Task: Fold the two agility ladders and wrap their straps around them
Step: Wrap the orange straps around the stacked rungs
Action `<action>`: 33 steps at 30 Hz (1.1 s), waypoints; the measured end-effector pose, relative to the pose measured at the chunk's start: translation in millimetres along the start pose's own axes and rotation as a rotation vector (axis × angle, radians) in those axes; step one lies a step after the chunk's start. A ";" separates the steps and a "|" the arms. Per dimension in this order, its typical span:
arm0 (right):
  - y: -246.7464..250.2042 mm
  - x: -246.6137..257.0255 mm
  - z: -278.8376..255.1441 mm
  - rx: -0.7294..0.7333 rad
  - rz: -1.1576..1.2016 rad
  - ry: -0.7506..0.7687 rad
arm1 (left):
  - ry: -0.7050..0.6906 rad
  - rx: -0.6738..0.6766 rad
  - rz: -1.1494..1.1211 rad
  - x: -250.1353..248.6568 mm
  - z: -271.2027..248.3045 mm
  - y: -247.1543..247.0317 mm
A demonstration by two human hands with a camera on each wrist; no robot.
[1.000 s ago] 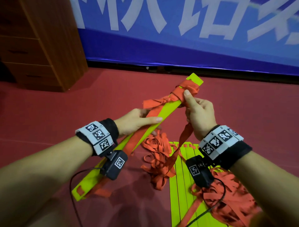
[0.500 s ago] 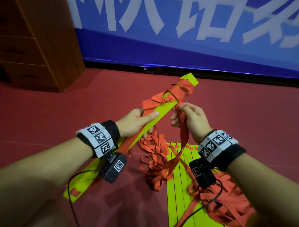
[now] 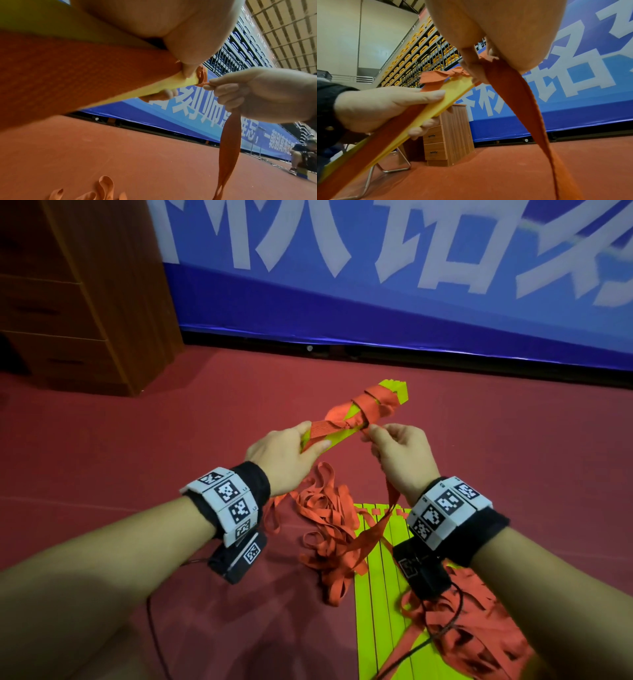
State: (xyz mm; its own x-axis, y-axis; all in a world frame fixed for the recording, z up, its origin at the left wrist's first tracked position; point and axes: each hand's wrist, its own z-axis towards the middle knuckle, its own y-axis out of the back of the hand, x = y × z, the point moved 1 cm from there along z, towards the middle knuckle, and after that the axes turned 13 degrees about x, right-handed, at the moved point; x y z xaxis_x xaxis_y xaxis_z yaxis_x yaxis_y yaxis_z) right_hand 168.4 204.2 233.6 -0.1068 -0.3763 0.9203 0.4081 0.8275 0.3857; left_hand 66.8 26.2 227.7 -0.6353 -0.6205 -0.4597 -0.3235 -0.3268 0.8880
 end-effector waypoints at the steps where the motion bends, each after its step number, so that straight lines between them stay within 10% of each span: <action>1: -2.3 3.8 -0.5 -0.038 -0.003 -0.012 | -0.007 -0.029 0.045 -3.5 -1.1 0.0; 15: 0.6 11.3 6.1 -0.277 0.167 -0.095 | -0.045 -0.107 0.469 -39.2 -9.8 -17.7; 33: 8.2 7.5 2.9 0.000 0.333 0.150 | -0.158 0.345 -0.861 -16.0 -5.8 -5.1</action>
State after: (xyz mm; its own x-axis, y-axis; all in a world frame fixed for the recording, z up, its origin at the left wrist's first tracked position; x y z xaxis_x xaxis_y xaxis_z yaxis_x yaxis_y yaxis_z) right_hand 168.3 209.4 243.9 0.1666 -0.1433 0.9755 0.3981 0.9149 0.0664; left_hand 82.7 33.7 230.5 -0.1610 -0.1513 -0.9753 -0.9001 -0.3829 0.2080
